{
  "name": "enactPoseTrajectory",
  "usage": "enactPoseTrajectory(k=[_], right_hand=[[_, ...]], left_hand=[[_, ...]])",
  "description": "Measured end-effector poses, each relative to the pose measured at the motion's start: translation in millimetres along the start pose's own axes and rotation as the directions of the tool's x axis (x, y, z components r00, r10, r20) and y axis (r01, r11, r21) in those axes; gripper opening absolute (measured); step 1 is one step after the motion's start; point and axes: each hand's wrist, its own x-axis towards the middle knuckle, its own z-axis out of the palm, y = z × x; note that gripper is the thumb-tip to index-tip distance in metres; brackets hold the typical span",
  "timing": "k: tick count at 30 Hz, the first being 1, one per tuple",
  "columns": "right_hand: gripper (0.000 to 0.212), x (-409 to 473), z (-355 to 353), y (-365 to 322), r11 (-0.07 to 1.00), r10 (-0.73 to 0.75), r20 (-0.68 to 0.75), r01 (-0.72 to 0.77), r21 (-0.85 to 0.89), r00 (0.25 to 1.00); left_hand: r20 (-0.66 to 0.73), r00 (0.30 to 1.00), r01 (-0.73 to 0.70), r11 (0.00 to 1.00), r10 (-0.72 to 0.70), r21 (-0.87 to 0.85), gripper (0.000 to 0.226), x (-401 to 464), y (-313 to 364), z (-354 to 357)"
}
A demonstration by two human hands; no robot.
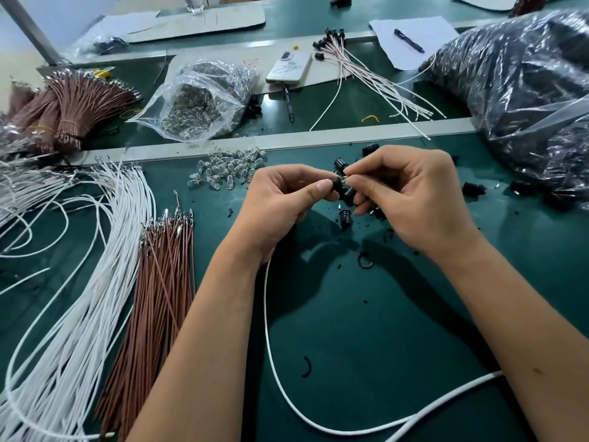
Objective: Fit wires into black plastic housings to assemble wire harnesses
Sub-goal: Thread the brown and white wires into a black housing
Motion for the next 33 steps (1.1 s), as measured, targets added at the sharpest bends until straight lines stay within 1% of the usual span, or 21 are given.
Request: enactPoseTrajectory(k=[2,5,9,13,19,22,25,28,30,33], right_hand=[[0.005,-0.4,0.1,0.9,1.000,-0.014,0.018,0.014,-0.017,1.000],[0.005,-0.2,0.1,2.7,0.999,-0.020,0.021,0.021,-0.027,1.000],[0.005,-0.2,-0.2,4.1,1.000,0.007,0.043,-0.006,-0.029,0.999],[0.005,-0.1,-1.3,3.7,1.000,0.013,0.072,-0.011,-0.025,0.997],[0.005,-1.4,0.3,2.6,0.999,-0.011,0.061,0.013,-0.034,0.998],[0.006,-0.3,-0.5,0.7,0.999,-0.045,0.089,0.046,-0.016,0.995],[0.010,-0.5,-1.2,-0.8,0.998,-0.024,0.118,0.017,0.060,0.993],[0.013,-1.4,0.1,-0.9,0.992,0.021,0.130,-0.036,0.121,0.991],[0.015,-1.0,-1.0,0.5,0.990,0.056,0.151,-0.074,0.116,0.987],[0.015,-1.0,-4.5,3.2,0.996,0.073,0.177,-0.079,0.027,0.981]], left_hand=[[0.006,1.000,-0.006,0.999,0.005,0.042,0.012,-0.2,0.1,0.9],[0.013,1.000,-0.018,0.999,0.018,0.048,0.012,-0.4,0.7,2.6],[0.000,0.998,-0.057,0.995,0.058,0.086,0.013,-1.2,0.5,3.7],[0.000,0.996,-0.089,0.994,0.089,0.061,0.015,-2.0,1.3,5.0],[0.016,0.991,-0.134,0.990,0.133,0.039,0.020,-2.5,3.4,5.7],[0.020,0.994,-0.104,0.994,0.104,0.030,0.017,-3.0,2.3,3.5],[0.044,0.997,-0.067,0.998,0.067,-0.010,0.015,-3.7,1.0,1.9],[0.046,0.996,-0.078,0.996,0.080,-0.040,0.015,-4.5,1.1,1.7],[0.047,0.995,-0.082,0.997,0.083,-0.010,0.015,-4.3,1.3,3.1],[0.049,0.996,-0.073,0.996,0.071,0.047,0.015,-3.5,0.6,5.6]])
